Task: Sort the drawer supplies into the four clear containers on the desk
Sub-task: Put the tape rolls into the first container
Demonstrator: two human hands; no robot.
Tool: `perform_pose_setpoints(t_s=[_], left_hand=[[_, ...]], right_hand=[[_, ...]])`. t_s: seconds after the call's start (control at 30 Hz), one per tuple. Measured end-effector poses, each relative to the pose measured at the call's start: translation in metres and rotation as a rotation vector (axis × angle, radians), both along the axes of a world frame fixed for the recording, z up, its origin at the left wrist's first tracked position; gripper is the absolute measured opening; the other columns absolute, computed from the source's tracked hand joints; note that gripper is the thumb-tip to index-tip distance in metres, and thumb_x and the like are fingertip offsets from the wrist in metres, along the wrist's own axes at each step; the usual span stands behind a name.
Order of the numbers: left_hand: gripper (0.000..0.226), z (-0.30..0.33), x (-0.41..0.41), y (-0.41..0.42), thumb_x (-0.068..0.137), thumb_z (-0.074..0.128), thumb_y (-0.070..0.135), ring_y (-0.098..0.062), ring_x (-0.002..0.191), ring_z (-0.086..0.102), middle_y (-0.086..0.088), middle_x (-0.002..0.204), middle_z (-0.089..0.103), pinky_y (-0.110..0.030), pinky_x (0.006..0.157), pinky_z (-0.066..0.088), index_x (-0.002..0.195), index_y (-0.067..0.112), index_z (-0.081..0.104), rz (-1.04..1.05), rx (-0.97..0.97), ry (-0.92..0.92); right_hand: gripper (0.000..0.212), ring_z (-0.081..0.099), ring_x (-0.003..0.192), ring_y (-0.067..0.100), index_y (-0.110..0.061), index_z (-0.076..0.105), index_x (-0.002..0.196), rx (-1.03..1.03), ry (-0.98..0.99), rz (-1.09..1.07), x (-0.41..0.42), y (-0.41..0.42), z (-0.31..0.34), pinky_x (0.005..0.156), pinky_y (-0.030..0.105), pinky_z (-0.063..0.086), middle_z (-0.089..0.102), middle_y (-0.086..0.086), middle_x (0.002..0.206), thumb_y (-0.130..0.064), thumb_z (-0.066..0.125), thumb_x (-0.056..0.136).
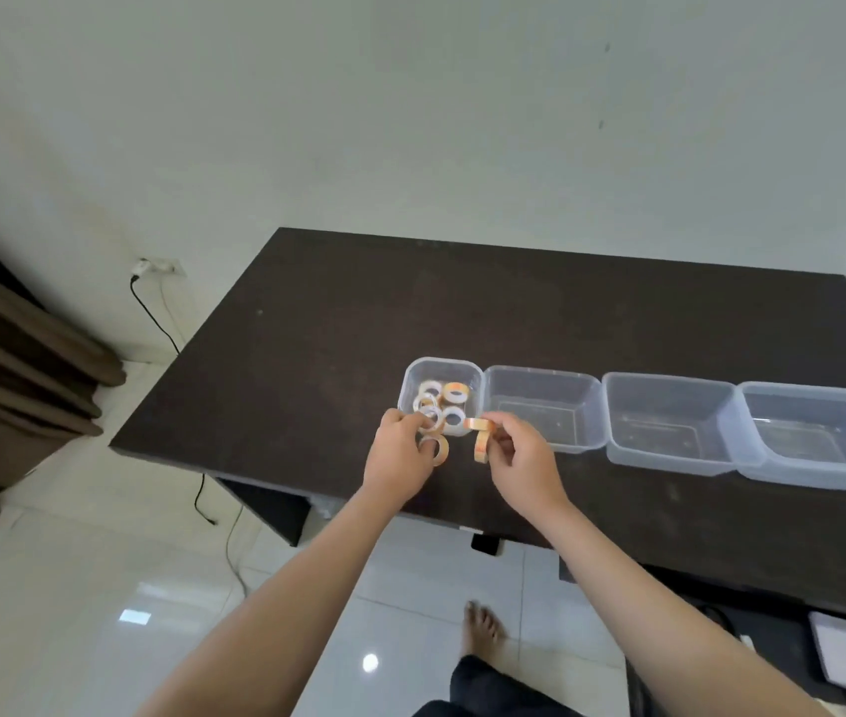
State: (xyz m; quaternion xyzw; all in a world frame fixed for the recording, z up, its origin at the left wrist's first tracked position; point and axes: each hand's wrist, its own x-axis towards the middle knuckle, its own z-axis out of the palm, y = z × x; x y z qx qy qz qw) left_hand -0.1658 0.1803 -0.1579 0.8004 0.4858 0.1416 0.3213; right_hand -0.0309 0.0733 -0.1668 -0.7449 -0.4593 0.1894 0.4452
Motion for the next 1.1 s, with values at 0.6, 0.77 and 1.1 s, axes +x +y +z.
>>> perform_pose_setpoints(t_s=[0.6, 0.77, 1.1], left_hand=[[0.036, -0.011, 0.042, 0.076, 0.084, 0.051, 0.009, -0.025, 0.102, 0.057, -0.004, 0.119, 0.053, -0.034, 0.073, 0.048, 0.118, 0.019, 0.057, -0.068, 0.014, 0.093], [0.026, -0.005, 0.020, 0.059, 0.085, 0.053, 0.011, -0.023, 0.095, 0.056, -0.003, 0.109, 0.053, -0.032, 0.068, 0.046, 0.109, 0.017, 0.059, -0.099, 0.066, 0.024], [0.026, -0.013, -0.058, -0.014, 0.086, 0.055, 0.012, -0.021, 0.098, 0.061, -0.002, 0.114, 0.056, -0.036, 0.080, 0.053, 0.111, 0.014, 0.062, -0.197, 0.039, -0.081]], right_hand=[[0.041, 0.055, 0.104, 0.019, -0.025, 0.056, 0.129, -0.269, -0.179, 0.041, 0.039, 0.101, 0.001, 0.083, 0.032, 0.050, 0.057, -0.001, 0.115, -0.011, 0.055, 0.091], [0.033, 0.059, 0.099, 0.020, -0.021, 0.061, 0.122, -0.202, -0.195, -0.062, 0.017, 0.080, 0.009, 0.082, 0.033, 0.053, 0.059, 0.000, 0.114, -0.012, 0.057, 0.090], [0.027, 0.063, 0.091, 0.017, -0.013, 0.067, 0.111, -0.068, -0.158, -0.191, -0.075, -0.011, 0.005, 0.079, 0.032, 0.054, 0.066, 0.003, 0.103, -0.005, 0.058, 0.087]])
